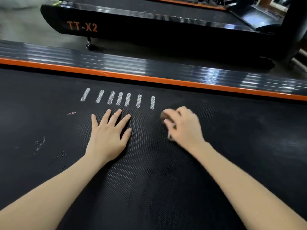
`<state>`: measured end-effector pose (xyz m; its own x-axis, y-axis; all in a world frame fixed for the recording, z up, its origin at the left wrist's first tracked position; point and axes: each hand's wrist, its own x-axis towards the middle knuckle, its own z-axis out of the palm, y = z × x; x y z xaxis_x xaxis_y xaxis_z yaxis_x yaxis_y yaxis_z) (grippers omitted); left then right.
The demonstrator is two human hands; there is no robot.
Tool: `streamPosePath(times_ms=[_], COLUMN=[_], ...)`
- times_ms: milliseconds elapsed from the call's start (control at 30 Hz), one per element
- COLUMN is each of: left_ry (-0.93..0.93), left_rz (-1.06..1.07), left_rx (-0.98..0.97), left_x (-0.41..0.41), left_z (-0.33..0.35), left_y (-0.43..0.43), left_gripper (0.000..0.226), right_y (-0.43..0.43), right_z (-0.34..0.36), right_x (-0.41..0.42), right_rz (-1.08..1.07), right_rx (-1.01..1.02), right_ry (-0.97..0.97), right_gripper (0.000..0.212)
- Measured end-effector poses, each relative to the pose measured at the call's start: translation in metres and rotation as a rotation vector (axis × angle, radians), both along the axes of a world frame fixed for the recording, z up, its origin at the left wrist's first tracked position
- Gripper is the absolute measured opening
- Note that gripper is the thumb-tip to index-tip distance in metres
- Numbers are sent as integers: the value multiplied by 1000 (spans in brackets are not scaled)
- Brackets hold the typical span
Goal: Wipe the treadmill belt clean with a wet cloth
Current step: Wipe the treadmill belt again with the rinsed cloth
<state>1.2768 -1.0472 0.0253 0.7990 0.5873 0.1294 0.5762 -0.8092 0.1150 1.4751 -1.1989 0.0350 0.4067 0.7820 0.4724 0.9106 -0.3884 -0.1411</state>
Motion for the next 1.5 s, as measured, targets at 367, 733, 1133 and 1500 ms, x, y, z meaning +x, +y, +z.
streamPosePath(times_ms=[367, 733, 1133, 1500], left_ry=[1, -15, -63, -139], left_rz=[-6, -11, 4, 59], left_rx=[0, 14, -65, -96], left_x=[3, 3, 0, -47], left_z=[2, -2, 4, 32], left_y=[1, 0, 2, -34], left_gripper=[67, 63, 55, 37], right_y=[63, 45, 11, -91], right_z=[4, 10, 2, 0], right_x=[2, 88, -73, -169], right_rz=[-121, -669, 209, 351], right_rx=[30, 53, 94, -54], right_ry=[103, 168, 191, 226], right_gripper=[23, 27, 24, 18])
